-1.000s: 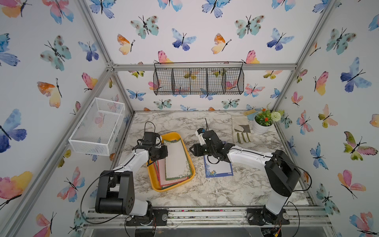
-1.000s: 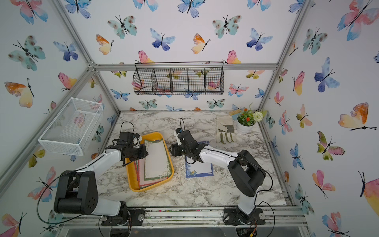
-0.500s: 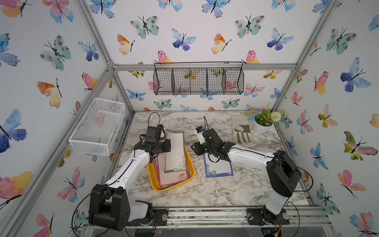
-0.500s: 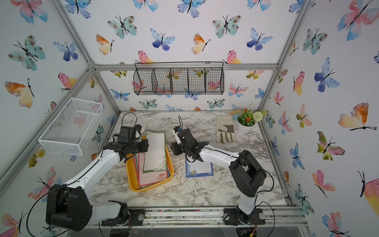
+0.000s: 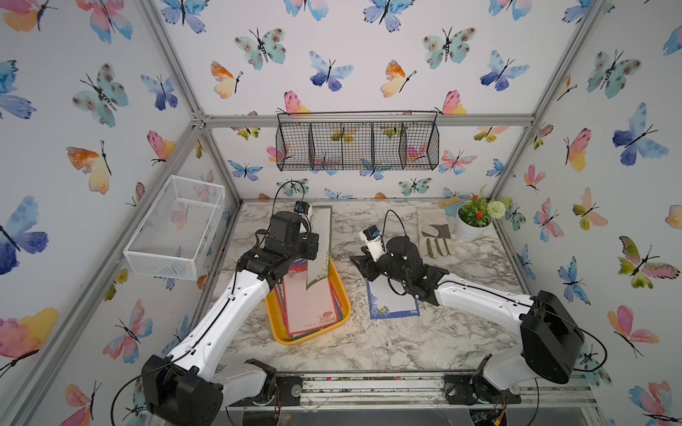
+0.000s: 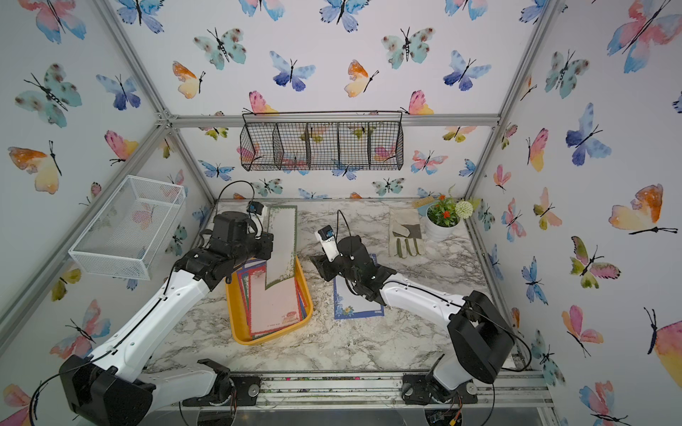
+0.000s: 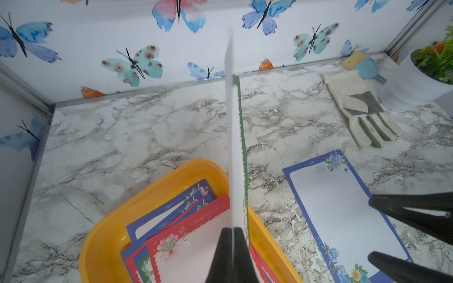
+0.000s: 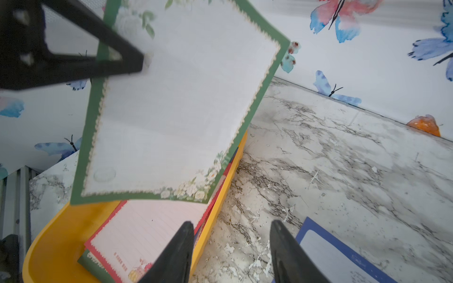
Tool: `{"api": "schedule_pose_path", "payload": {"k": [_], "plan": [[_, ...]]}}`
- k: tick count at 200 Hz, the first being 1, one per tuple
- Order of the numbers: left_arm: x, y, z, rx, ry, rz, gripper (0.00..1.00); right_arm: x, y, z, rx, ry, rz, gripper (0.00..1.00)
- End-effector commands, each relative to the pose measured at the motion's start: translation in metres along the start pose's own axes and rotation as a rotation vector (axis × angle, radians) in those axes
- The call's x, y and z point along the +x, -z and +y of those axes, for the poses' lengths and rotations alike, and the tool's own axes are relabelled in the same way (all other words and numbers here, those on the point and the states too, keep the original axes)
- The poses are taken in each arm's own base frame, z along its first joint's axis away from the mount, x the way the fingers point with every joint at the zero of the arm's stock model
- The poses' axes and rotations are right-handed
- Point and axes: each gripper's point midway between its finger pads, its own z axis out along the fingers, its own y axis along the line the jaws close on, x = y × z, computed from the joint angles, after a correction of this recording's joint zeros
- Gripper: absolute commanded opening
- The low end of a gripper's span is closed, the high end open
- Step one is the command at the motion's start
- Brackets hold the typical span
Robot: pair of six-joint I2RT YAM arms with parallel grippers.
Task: Take out the stationery paper from the storage box
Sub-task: Pick up the stationery paper from the storage box, then place the stationery paper at the center of the board.
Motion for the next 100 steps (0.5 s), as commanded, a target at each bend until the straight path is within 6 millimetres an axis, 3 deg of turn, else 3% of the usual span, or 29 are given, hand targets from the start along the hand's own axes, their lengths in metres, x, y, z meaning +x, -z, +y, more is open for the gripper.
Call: {"api": "schedule_pose_path", "payload": {"k": [1,47,59,100], "plan": [[-0.043,0.023,-0.013,0.063,-0.06,-0.163,0.0,-0.033,0.02,0.016,-0.064,0.101,-0.166,0.54],[-0.093,0.046,-0.041,0.199,-0.156,-0.434,0.0,-0.072,0.058,-0.004,0.094,0.196,-0.31,0.55],[-0.104,0.051,-0.048,0.242,-0.166,-0.484,0.0,-0.08,0.066,-0.011,0.142,0.222,-0.327,0.63],[-0.124,0.063,-0.081,0.424,-0.234,-0.589,0.0,-0.108,0.097,-0.026,0.179,0.288,-0.445,0.74]]}}
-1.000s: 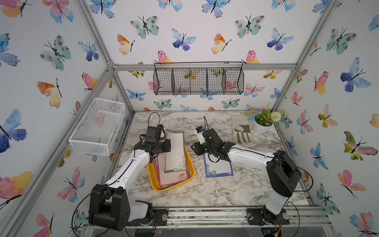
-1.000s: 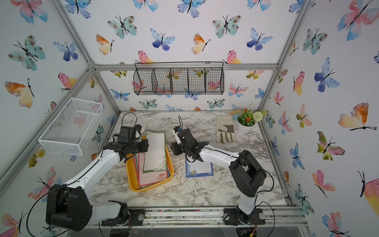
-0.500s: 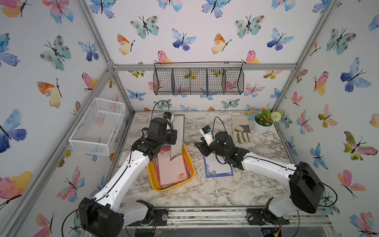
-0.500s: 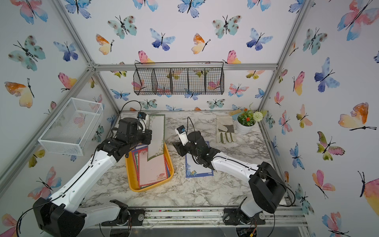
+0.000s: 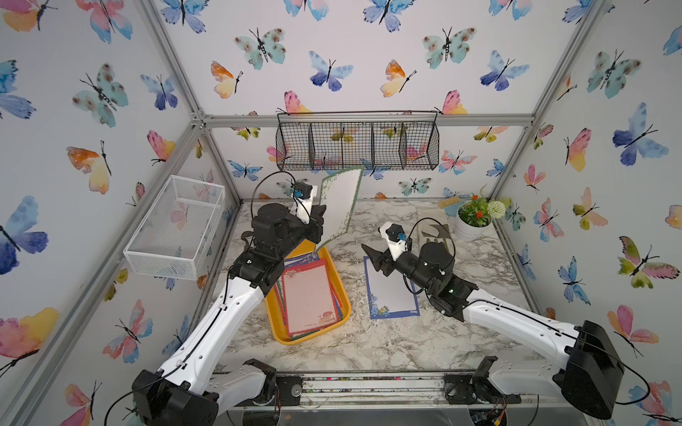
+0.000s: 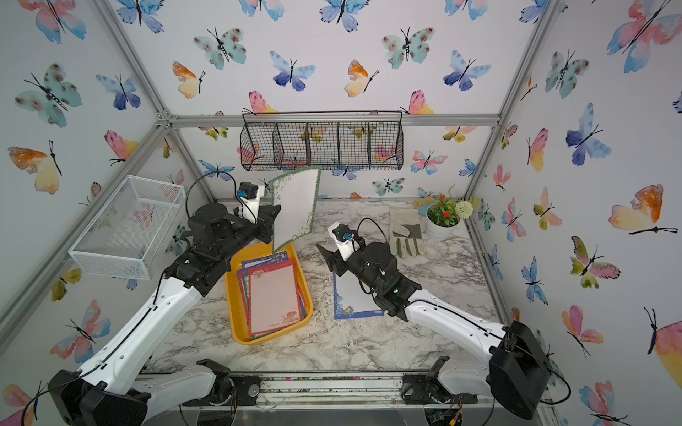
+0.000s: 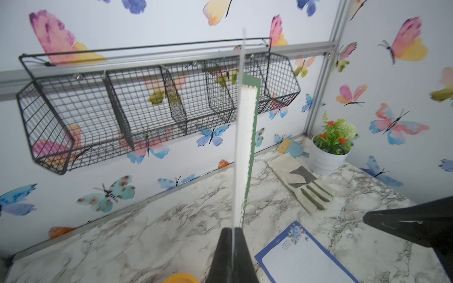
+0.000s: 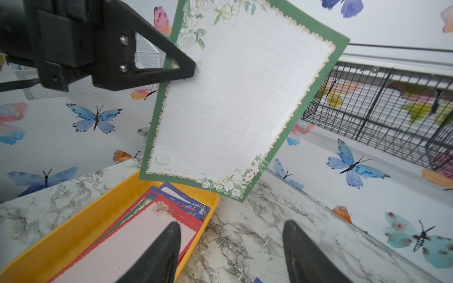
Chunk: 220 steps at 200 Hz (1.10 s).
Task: Take out the stationery paper from the storage box
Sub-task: Place the stationery paper at the center of the board.
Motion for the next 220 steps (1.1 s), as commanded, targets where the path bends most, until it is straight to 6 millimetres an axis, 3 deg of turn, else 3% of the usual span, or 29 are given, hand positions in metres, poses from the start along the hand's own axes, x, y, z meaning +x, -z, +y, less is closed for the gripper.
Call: {"api": "schedule_pose_path", "payload": {"k": [1,39,52,116,135,167,220], "plan": [[-0.034,-0.002,-0.027,0.158,-0.074,-0.14,0.0,-0.024,0.012,-0.022,0.062,0.058,-0.099,0.74],[-0.063,-0.003,-0.036,0.332,-0.083,-0.228,0.0,-0.039,0.029,-0.067,0.008,-0.052,-0.204,0.74],[-0.07,0.001,-0.04,0.405,-0.095,-0.236,0.0,-0.044,0.034,-0.074,-0.031,-0.046,-0.233,0.75],[-0.068,0.022,-0.055,0.648,-0.102,-0.254,0.0,-0.067,0.039,-0.083,-0.308,-0.042,-0.349,0.86],[-0.066,0.026,-0.059,0.678,-0.091,-0.246,0.0,-0.07,0.03,-0.08,-0.379,-0.05,-0.349,0.87],[-0.062,0.03,-0.06,0.679,-0.06,-0.247,0.0,-0.079,0.027,-0.077,-0.442,-0.06,-0.382,0.86],[-0.055,0.019,-0.055,0.7,0.021,-0.212,0.0,-0.08,0.023,-0.073,-0.512,-0.131,-0.378,0.79]]}}
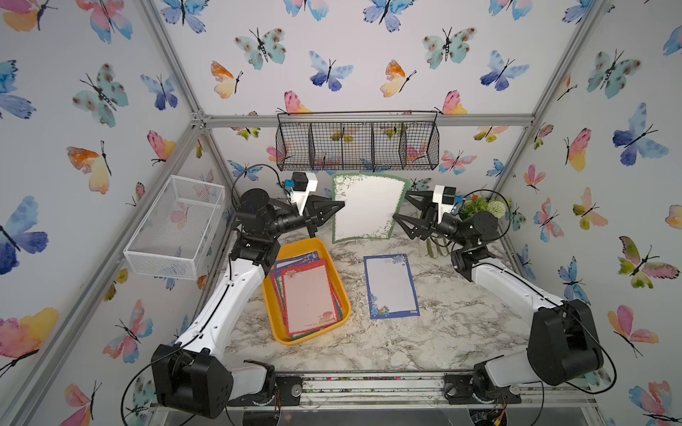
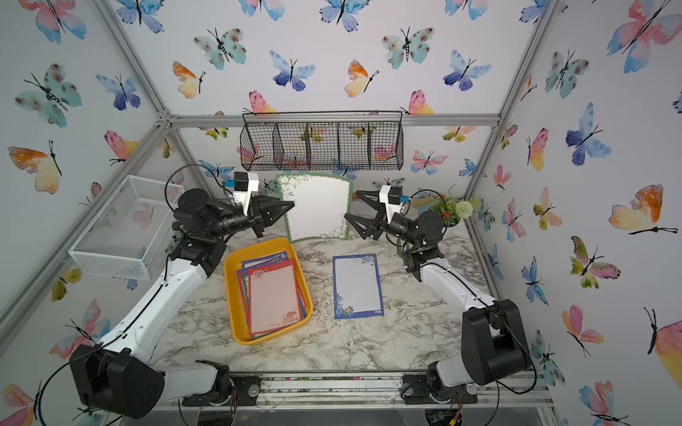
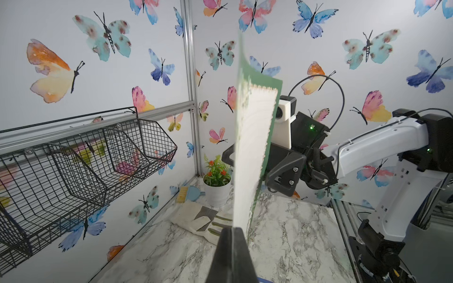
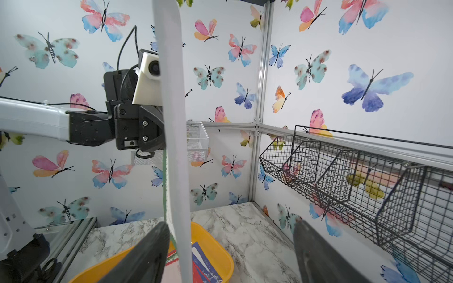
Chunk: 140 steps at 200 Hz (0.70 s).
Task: Take out the stationery paper from the storage box
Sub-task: Place the stationery paper at the center of the board.
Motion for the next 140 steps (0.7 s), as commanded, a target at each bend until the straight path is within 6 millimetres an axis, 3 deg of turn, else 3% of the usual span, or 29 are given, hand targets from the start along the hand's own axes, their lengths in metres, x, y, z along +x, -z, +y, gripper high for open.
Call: {"api": "schedule_pose_path", "payload": {"k": [1,45,140], "plan": [[-0.007,0.0,-0.005,0.049,0.013,-0.018,0.0,-0.013,-0.005,0.011,-0.091,-0.019,-0.029,0.79],[-0.001,0.001,-0.007,0.067,0.032,-0.012,0.0,-0.014,-0.012,0.012,-0.139,-0.062,-0.041,0.73],[-0.001,0.001,-0.006,0.058,0.07,-0.024,0.0,-0.014,-0.043,0.044,-0.261,-0.087,-0.026,0.6]]}}
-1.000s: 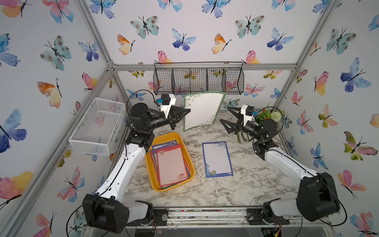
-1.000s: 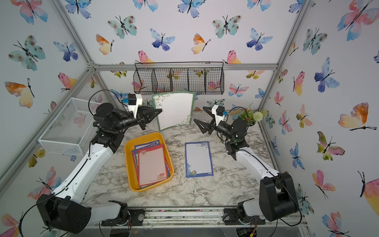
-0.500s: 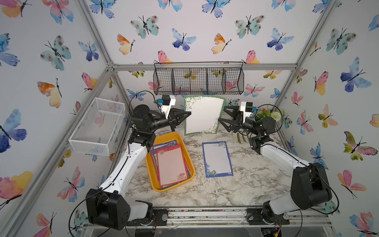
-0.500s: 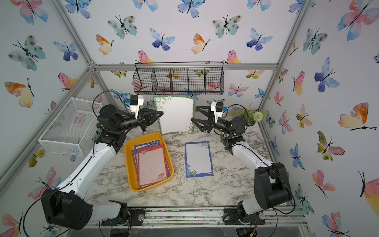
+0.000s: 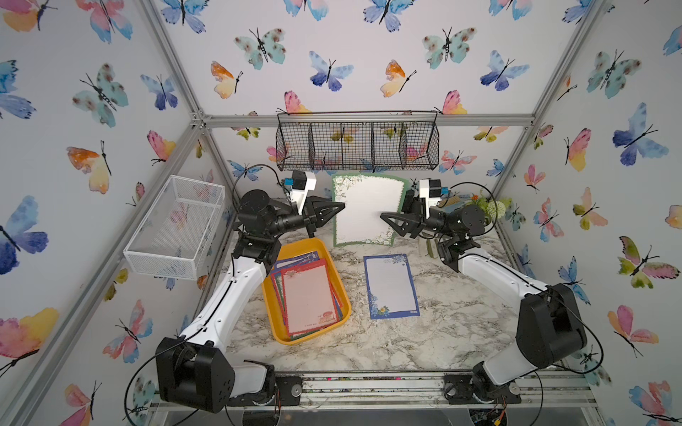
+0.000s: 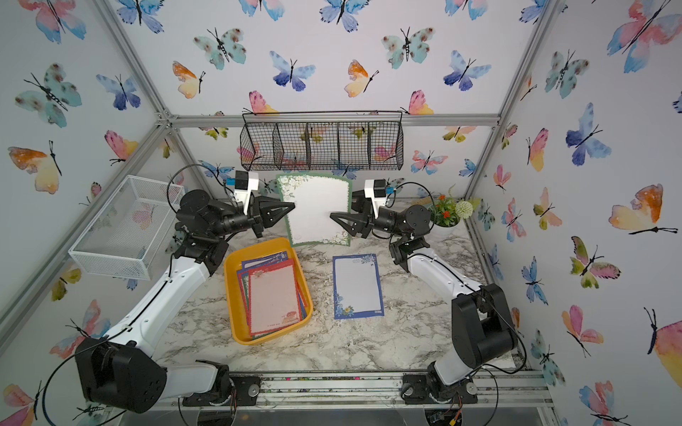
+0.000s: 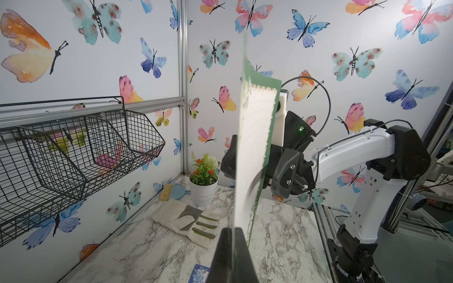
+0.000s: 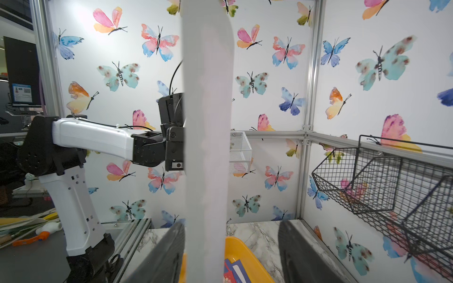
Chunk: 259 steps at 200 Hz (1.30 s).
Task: Take out the stationery paper from the storage box
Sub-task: Place the stationery paper at the center of the board.
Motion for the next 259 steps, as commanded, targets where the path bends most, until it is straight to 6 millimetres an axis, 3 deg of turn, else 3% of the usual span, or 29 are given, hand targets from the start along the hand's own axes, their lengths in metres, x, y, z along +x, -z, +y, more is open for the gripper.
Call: {"api": "schedule_pose_path", "payload": {"k": [1,71,117,137,194,203,213,224,243,259], "plan": [[-0.007,0.002,-0.004,0.008,-0.016,-0.018,0.0,-0.003,-0.006,0.006,-0.031,0.017,-0.002,0.6],[-0.011,0.003,-0.01,0.023,-0.015,-0.03,0.0,-0.002,-0.01,0.007,-0.026,0.021,0.012,0.47],[-0.011,0.003,-0.008,0.026,0.002,-0.034,0.0,-0.001,-0.011,0.009,-0.044,0.013,0.029,0.28],[-0.011,0.003,-0.008,0.026,0.004,-0.036,0.0,-0.001,-0.012,0.009,-0.045,0.013,0.031,0.12],[-0.013,0.003,-0.006,0.004,0.007,-0.047,0.0,-0.002,-0.013,0.006,-0.029,-0.001,0.037,0.02],[-0.013,0.004,-0.005,-0.006,0.004,-0.05,0.12,-0.002,-0.012,0.006,-0.027,-0.005,0.038,0.02],[-0.013,0.005,-0.001,-0.034,0.003,-0.059,0.36,-0.001,-0.012,0.007,-0.027,-0.009,0.039,0.02],[-0.013,0.006,0.002,-0.061,0.002,-0.068,0.54,-0.001,-0.011,0.007,-0.027,-0.015,0.042,0.02],[-0.015,0.009,0.008,-0.114,-0.006,-0.086,0.7,-0.001,-0.01,0.009,-0.029,-0.027,0.044,0.02],[-0.017,0.011,0.011,-0.15,-0.021,-0.095,0.75,0.0,-0.01,0.009,-0.018,-0.053,0.048,0.02]]}}
